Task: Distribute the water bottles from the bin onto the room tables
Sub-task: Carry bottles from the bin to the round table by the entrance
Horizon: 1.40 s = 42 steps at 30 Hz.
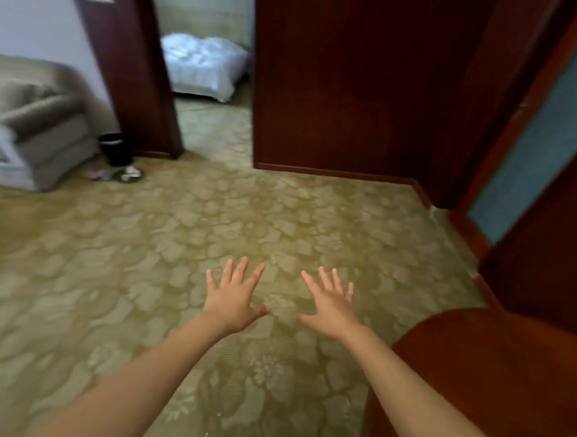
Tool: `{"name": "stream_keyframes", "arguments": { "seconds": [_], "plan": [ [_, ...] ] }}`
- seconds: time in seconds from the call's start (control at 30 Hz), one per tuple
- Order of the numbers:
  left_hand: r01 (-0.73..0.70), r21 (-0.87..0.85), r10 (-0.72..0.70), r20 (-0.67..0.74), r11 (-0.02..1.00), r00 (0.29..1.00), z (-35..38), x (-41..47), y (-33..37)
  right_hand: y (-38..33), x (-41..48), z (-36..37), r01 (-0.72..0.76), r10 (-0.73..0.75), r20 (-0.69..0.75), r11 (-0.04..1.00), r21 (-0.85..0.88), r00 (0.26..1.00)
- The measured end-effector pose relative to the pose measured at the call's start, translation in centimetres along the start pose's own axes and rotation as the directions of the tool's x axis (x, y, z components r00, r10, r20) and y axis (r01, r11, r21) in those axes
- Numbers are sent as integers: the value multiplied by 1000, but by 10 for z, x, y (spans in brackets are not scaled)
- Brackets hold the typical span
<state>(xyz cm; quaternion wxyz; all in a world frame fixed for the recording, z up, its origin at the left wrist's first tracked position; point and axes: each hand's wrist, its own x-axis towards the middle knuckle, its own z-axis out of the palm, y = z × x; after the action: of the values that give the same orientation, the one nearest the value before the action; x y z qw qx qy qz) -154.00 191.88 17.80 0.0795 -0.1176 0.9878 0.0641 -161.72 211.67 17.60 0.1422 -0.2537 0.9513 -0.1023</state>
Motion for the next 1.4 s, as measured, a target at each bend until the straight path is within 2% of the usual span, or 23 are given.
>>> {"name": "stream_keyframes", "arguments": {
  "seconds": [0.17,0.33,0.63,0.83,1.03,1.23,1.4],
  "plan": [
    [244,-36,-244,-12,969,970,-7,-56,-91,-100,34,18,245,-243,62,969,-31,968],
    [466,-80,-470,-27,881,882,-9,-119,-190,-222,48,42,469,-461,127,882,-39,878],
    [656,-182,-675,-65,733,735,-8,-237,-376,-454,50,110,698,-682,189,716,-29,707],
    [782,-244,-813,-53,574,580,-2,-328,-472,-595,31,151,825,-797,234,563,-44,557],
    [890,-282,-930,-34,359,365,4,-411,-545,-722,2,188,931,-878,314,359,-66,361],
    [935,-319,-984,38,154,175,15,-469,-615,-842,-12,232,982,-907,379,180,-53,187],
    [946,-323,-999,39,15,29,18,-494,-698,-954,-6,270,998,-906,419,37,-54,57]
  ]
}}
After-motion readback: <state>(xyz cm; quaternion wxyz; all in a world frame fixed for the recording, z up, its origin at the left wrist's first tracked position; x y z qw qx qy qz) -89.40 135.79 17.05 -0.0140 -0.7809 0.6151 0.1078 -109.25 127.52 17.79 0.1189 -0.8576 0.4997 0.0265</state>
